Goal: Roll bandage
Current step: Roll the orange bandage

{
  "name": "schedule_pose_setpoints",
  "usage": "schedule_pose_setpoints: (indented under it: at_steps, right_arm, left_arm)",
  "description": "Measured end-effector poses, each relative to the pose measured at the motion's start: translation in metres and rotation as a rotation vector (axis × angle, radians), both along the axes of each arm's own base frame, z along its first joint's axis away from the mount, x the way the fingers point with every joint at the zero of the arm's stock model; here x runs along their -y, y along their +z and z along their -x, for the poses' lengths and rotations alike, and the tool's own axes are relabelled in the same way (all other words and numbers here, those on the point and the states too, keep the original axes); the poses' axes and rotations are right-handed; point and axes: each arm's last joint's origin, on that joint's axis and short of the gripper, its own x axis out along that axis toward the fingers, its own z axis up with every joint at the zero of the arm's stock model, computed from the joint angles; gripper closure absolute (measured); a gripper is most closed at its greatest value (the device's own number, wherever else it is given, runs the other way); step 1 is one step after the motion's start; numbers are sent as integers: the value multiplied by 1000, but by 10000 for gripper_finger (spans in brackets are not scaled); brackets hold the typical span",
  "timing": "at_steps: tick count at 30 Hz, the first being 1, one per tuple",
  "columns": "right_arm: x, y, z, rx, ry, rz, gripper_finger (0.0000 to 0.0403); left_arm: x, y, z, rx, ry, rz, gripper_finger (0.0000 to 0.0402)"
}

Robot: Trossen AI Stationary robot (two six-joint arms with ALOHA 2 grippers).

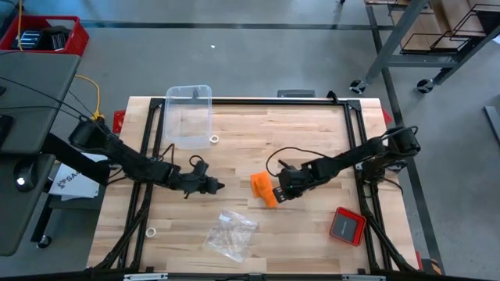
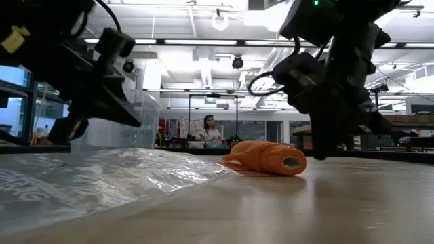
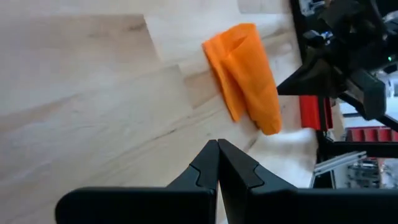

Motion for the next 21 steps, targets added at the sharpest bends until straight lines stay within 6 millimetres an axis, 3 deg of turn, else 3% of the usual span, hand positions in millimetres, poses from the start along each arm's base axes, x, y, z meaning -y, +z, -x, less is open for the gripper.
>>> schedule_pose_setpoints:
  at_steps: [11, 16, 21]
  right_arm:
    - [0, -28, -16, 28, -64, 27, 403]
    - [-2, -21, -23, 89, -78, 31, 403]
    - [-3, -2, -43, 209, -69, 69, 403]
  left_arm:
    - [2, -7, -7, 18, -20, 59, 401]
    - [4, -7, -6, 16, -28, 65, 401]
    - [8, -8, -5, 5, -45, 62, 402]
